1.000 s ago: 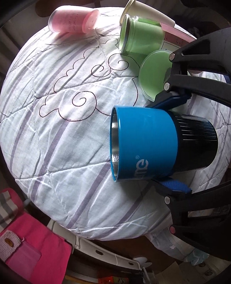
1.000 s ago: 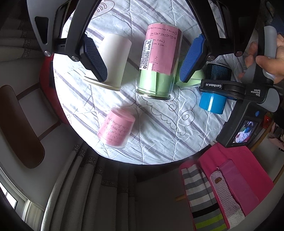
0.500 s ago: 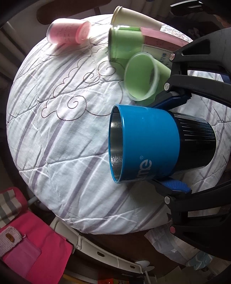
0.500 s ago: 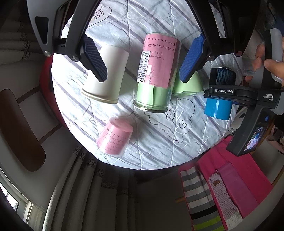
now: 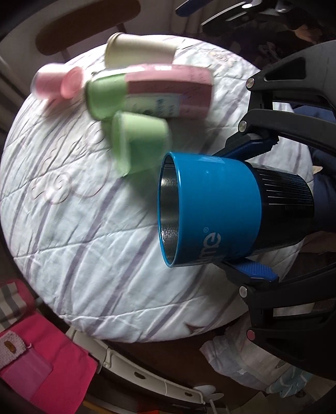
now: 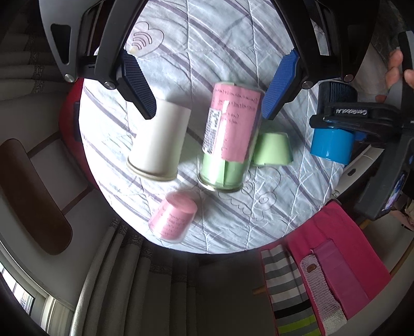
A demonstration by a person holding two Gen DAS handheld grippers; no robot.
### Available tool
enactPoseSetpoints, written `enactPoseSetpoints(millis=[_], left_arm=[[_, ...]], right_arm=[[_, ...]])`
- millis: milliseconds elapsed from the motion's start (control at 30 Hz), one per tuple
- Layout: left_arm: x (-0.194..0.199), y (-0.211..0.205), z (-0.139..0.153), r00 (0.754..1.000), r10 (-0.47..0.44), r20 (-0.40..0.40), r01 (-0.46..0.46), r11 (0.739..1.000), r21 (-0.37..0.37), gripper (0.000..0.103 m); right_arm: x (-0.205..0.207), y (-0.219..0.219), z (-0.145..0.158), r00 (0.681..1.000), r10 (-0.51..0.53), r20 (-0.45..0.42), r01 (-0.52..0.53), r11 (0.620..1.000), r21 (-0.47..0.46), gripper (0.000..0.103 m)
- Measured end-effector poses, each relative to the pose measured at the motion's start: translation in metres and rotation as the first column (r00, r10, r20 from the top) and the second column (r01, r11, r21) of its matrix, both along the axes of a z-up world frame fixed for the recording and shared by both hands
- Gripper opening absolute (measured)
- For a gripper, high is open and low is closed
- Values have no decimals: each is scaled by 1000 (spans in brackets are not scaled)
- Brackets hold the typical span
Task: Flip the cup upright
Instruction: 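Lift the blue-and-black cup off the table with the left tool, then grasp the cup with the right tool while the left tool releases it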
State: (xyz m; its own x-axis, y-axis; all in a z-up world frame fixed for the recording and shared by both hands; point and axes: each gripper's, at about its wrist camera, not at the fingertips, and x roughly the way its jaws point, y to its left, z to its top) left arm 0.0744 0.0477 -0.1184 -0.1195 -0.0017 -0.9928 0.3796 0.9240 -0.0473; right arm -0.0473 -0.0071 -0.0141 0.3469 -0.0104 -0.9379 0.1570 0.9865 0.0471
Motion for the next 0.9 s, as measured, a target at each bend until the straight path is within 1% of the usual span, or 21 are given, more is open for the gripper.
enactPoseSetpoints(millis=[67, 100, 200, 333, 400, 467, 533, 567, 633, 700, 733, 800, 900], left_arm=[[-14, -4, 2, 1000, -24, 0, 24, 1000, -2, 68], [-26, -8, 2, 999, -43, -8, 43, 999, 0, 68], [-51, -17, -3, 997, -60, -47, 60, 998, -12, 68], [-87, -36, -12, 991, -88, -99, 85, 996, -38, 68], [-97, -42, -20, 988, -96, -121, 92, 995, -41, 68], [-106, -46, -26, 985, -112, -129, 108, 993, -39, 68], [-117, -47, -30, 982, -124, -145, 122, 992, -27, 68], [-119, -46, -30, 981, -126, -147, 123, 992, -33, 68], [-123, -40, -24, 982, -127, -143, 123, 992, -40, 73], [-127, -31, -10, 984, -131, -117, 126, 991, -47, 81], [-132, -29, -6, 985, -134, -110, 130, 991, -44, 83], [-138, -9, 2, 986, -129, -103, 124, 991, -52, 84], [-141, 11, 9, 987, -121, -106, 116, 992, -56, 84]], right_arm=[[-10, -4, -1, 1000, -8, 3, 8, 1000, 2, 85], [-15, -6, -1, 1000, -7, 4, 7, 1000, 7, 85], [-29, -14, 0, 1000, -4, -5, 5, 1000, 14, 85], [-45, -22, -5, 999, 9, -41, -6, 997, 75, 85], [-52, -23, -10, 998, 8, -55, -4, 997, 82, 85], [-55, -25, -15, 998, -7, -65, 14, 995, 99, 85], [-57, -28, -23, 996, -24, -86, 36, 990, 136, 85], [-58, -29, -27, 995, -32, -98, 47, 986, 157, 85], [-59, -30, -33, 993, -42, -113, 64, 979, 194, 85], [-58, -30, -40, 988, -46, -145, 80, 968, 236, 85], [-58, -30, -41, 987, -46, -153, 84, 963, 255, 85], [-57, -27, -45, 985, -37, -168, 84, 956, 280, 85], [-54, -18, -49, 981, -3, -192, 72, 934, 349, 85]])
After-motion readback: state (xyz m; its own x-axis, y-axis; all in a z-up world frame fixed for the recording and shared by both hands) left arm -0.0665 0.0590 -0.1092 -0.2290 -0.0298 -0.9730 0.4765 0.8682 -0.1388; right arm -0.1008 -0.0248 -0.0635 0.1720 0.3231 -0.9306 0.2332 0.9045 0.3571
